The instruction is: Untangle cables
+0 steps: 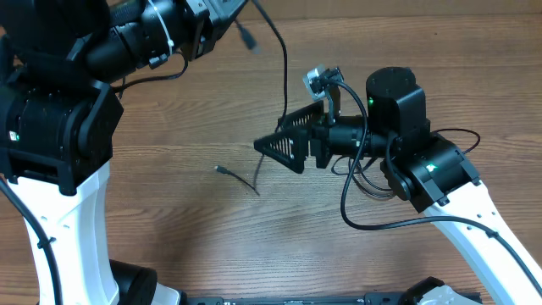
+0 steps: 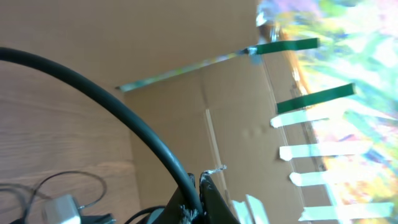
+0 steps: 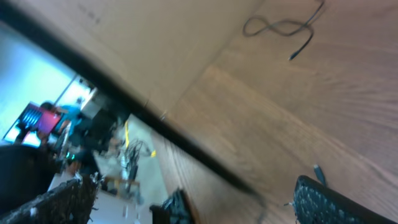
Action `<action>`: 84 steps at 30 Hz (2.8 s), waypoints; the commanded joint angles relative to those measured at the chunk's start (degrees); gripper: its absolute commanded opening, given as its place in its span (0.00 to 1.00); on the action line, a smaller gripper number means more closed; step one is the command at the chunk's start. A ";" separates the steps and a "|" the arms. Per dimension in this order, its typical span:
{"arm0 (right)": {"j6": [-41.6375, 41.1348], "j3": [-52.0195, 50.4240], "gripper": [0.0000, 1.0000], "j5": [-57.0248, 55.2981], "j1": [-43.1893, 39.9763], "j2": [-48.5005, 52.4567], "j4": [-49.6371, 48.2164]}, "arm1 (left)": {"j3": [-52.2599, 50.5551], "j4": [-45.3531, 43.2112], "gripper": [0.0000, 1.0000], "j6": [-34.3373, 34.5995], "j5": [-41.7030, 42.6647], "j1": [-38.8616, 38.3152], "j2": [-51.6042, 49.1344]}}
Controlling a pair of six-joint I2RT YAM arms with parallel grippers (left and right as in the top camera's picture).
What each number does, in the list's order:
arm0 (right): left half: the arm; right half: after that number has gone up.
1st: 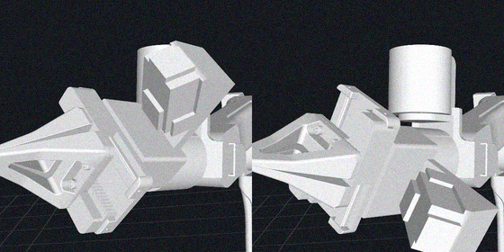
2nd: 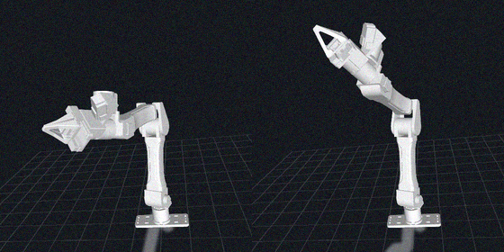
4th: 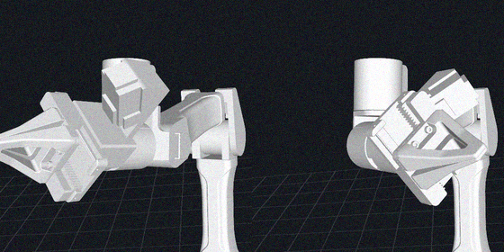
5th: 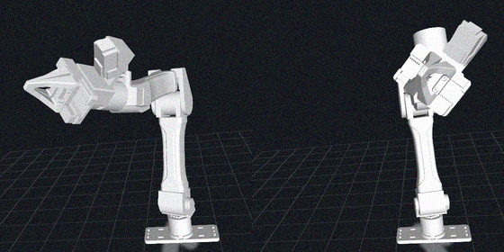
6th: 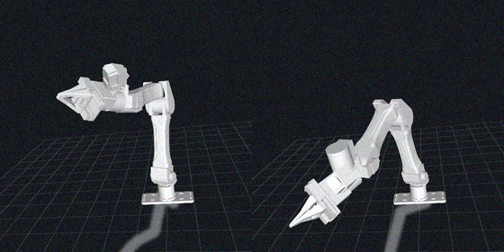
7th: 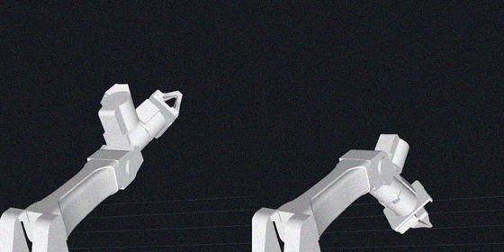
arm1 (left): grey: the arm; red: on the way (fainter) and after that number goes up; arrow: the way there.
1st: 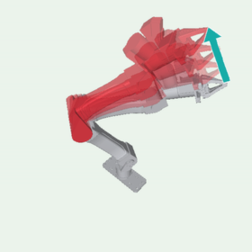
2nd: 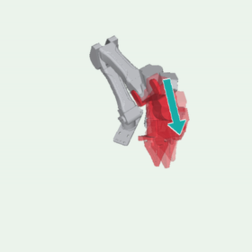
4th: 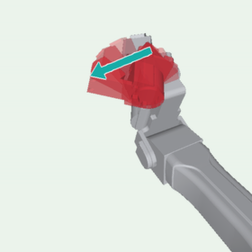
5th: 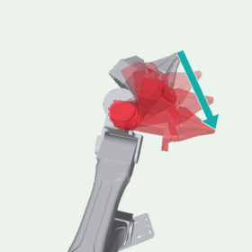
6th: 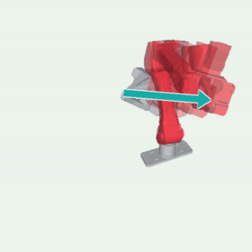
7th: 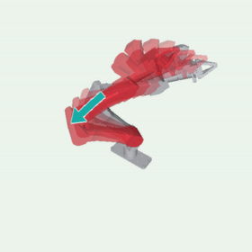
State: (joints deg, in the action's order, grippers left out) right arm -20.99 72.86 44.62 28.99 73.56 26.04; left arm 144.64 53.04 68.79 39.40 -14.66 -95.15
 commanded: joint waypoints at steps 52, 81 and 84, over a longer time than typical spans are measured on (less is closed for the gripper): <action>-29.49 1.09 0.04 3.28 0.31 1.68 -2.21 | -2.03 43.63 1.00 -47.21 -25.97 0.59 -11.58; -16.87 1.09 0.04 9.46 -1.18 1.68 -8.90 | -2.03 43.76 0.57 -21.57 5.05 -1.31 -11.45; -16.87 1.09 0.04 9.42 -0.98 1.68 -9.14 | -2.03 43.76 0.48 -21.16 5.27 -2.25 -11.45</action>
State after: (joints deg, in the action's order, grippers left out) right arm -38.15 72.86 52.93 27.53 75.29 17.61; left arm 142.43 96.66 46.19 43.33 -15.81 -107.37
